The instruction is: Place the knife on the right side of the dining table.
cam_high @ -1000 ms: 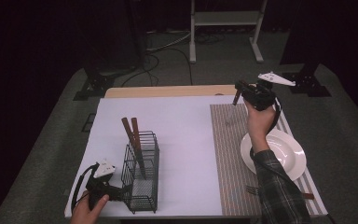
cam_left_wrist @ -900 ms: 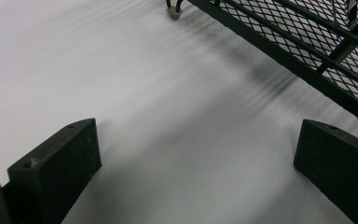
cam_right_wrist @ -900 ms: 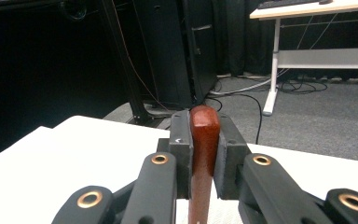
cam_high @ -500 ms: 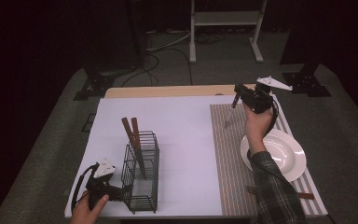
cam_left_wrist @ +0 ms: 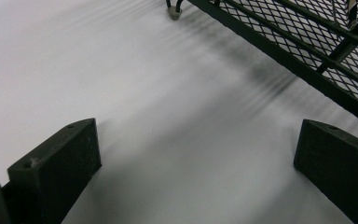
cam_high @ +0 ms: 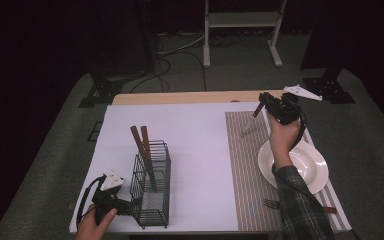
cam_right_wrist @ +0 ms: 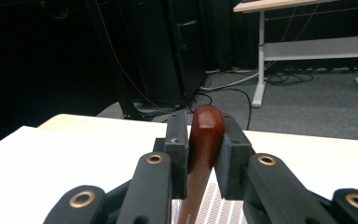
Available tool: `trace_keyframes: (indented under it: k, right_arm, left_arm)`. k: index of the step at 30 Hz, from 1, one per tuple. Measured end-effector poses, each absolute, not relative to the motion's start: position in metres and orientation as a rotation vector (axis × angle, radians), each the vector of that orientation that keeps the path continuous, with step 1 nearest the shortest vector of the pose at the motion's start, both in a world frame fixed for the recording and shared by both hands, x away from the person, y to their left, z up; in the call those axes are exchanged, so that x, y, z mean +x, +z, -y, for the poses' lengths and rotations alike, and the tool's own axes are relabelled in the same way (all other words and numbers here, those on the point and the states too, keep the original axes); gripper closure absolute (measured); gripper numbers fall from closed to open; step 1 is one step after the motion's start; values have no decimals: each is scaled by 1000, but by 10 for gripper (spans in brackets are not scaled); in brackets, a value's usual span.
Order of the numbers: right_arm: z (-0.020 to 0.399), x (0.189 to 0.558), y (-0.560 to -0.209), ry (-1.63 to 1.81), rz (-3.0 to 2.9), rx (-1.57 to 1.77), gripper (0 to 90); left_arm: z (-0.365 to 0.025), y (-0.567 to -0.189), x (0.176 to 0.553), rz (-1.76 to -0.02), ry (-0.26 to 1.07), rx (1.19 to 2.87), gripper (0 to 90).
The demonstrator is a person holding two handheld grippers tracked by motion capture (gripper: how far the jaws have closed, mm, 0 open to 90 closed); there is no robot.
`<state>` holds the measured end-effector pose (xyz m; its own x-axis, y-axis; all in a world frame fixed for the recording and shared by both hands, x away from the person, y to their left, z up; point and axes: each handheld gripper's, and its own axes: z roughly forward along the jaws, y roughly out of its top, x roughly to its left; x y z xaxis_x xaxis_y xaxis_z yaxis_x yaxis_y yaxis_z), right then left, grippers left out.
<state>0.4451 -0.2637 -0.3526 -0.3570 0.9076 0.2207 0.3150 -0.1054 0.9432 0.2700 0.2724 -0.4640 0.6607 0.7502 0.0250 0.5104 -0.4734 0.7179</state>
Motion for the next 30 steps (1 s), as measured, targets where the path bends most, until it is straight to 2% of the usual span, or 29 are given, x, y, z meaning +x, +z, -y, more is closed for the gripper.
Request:
trace_keyframes:
  k: [30]
  right_arm:
    - [309, 438, -372, 1407, -1636, 1447, 674]
  left_arm:
    - [-272, -464, 270, -971, 443, 2178, 0]
